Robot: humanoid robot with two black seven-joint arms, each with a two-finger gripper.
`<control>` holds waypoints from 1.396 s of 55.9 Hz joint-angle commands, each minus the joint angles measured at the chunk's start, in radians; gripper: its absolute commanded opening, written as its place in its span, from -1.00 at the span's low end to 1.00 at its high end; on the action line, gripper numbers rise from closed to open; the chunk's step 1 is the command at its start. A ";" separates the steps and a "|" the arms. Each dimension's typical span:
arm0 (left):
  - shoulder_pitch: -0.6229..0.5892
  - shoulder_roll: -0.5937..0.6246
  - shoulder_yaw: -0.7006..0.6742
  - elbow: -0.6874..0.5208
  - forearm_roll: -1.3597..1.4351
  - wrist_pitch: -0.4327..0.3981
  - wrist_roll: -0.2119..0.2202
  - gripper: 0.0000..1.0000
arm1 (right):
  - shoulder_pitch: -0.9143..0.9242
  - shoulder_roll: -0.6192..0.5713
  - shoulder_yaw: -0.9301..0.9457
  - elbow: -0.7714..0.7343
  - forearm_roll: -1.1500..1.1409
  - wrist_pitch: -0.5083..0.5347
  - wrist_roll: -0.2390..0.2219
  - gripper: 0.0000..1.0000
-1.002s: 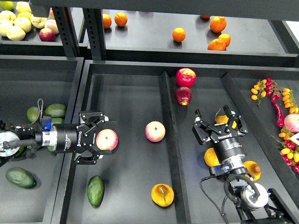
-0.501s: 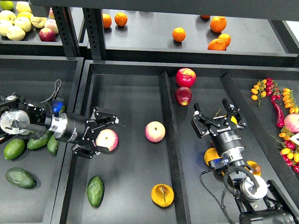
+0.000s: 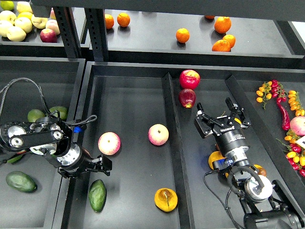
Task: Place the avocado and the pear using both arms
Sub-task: 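Swing the left gripper down over the loose dark green avocado, then close the left gripper around the dark green avocado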
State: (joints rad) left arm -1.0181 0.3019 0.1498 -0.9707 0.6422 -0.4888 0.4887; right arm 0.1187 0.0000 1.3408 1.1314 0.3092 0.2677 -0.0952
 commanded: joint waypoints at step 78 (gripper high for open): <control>0.075 -0.127 0.002 0.122 0.010 0.000 0.000 0.93 | -0.001 0.000 -0.003 0.001 0.001 0.001 -0.001 0.99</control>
State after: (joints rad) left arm -0.9437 0.1764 0.1519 -0.8484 0.6534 -0.4885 0.4887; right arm 0.1180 0.0000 1.3379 1.1321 0.3099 0.2684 -0.0967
